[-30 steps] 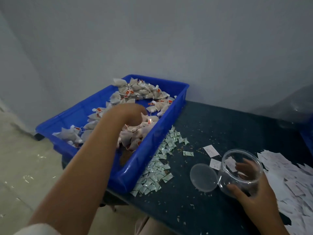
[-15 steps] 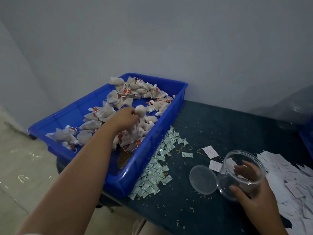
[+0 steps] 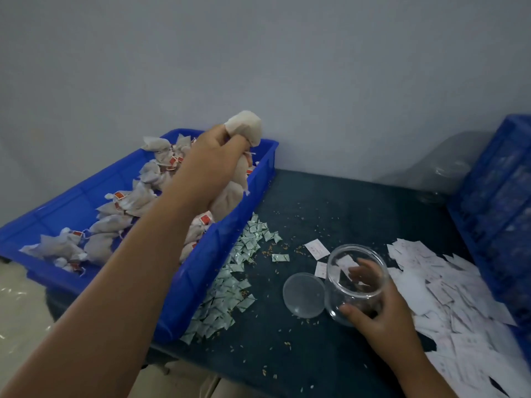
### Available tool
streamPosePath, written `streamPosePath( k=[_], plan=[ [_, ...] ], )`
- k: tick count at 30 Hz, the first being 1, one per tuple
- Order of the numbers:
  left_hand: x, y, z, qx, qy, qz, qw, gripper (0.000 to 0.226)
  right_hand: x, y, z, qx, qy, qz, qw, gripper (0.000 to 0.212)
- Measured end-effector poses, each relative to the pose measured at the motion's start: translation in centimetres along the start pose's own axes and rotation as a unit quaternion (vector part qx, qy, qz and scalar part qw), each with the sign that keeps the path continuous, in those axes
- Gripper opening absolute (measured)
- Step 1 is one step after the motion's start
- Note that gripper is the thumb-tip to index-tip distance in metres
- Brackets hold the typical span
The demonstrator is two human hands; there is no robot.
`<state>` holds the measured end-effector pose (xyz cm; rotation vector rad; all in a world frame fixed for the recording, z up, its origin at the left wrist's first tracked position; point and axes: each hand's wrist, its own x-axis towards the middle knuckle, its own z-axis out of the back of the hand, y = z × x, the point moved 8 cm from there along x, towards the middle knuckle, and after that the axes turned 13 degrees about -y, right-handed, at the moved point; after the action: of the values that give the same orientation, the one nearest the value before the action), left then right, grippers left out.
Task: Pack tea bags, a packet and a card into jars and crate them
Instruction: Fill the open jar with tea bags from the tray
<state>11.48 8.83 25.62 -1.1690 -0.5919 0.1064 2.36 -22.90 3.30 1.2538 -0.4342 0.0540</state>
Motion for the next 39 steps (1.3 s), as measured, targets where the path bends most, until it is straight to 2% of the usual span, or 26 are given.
streamPosePath(
  k=[5, 9, 14, 16, 19, 22, 24, 26, 28, 30, 34, 36, 39],
  plan=[
    [-5.8, -2.3, -6.7, -0.127, -0.023, -0.019, 0.991, 0.012, 0.0, 0.3, -0.4, -0.011, 0.024, 0.003, 1.0, 0.086],
    [-10.4, -1.2, -11.5, -0.156, -0.012, 0.001, 0.988, 0.008, 0.2, 0.0, -0.4, -0.002, 0.029, -0.006, 1.0, 0.087],
    [-13.1, 0.1, -14.9, -0.131, 0.096, 0.009, 0.987, 0.013, 0.5, -0.6, 0.2, 0.025, 0.003, -0.017, 1.0, 0.078],
    [-13.3, 0.3, -15.0, -0.129, 0.13, 0.01, 0.983, 0.018, 0.6, -0.9, 0.5, 0.017, -0.008, -0.02, 1.0, 0.08],
    [-13.1, 0.3, -14.6, -0.067, 0.165, -0.019, 0.984, 0.02, 0.8, -1.4, 0.5, 0.001, -0.018, -0.024, 1.0, 0.084],
    [-12.5, -0.4, -14.0, 0.051, 0.202, -0.127, 0.97, 0.018, 0.9, -1.4, 0.5, -0.008, -0.026, -0.025, 0.999, 0.085],
    [-12.6, -0.9, -14.0, 0.114, 0.249, -0.189, 0.943, 0.016, 0.8, -1.1, 0.4, -0.013, -0.022, -0.019, 0.999, 0.084],
    [-13.0, -0.8, -14.4, 0.193, 0.313, -0.214, 0.905, 0.01, 0.9, -0.8, 0.1, -0.016, -0.01, -0.012, 1.0, 0.081],
    [-13.7, -0.6, -14.8, 0.267, 0.356, -0.231, 0.865, 0.018, 0.9, -0.6, 0.0, -0.015, -0.005, -0.005, 1.0, 0.079],
    [-14.0, -0.6, -14.8, 0.283, 0.369, -0.226, 0.856, 0.031, 0.9, -0.5, 0.1, -0.01, -0.012, -0.004, 1.0, 0.079],
    [-14.3, -0.9, -14.7, 0.24, 0.398, -0.179, 0.867, 0.057, 0.8, -0.5, 0.3, 0.003, -0.016, -0.006, 1.0, 0.08],
    [-15.0, -0.9, -14.7, 0.226, 0.428, -0.162, 0.86, 0.07, 0.8, -0.5, 0.3, 0.009, -0.015, -0.006, 1.0, 0.077],
    [-15.8, -1.4, -14.5, 0.224, 0.432, -0.197, 0.851, 0.068, 0.7, -0.4, 0.3, 0.009, -0.015, -0.004, 1.0, 0.081]
  ],
)
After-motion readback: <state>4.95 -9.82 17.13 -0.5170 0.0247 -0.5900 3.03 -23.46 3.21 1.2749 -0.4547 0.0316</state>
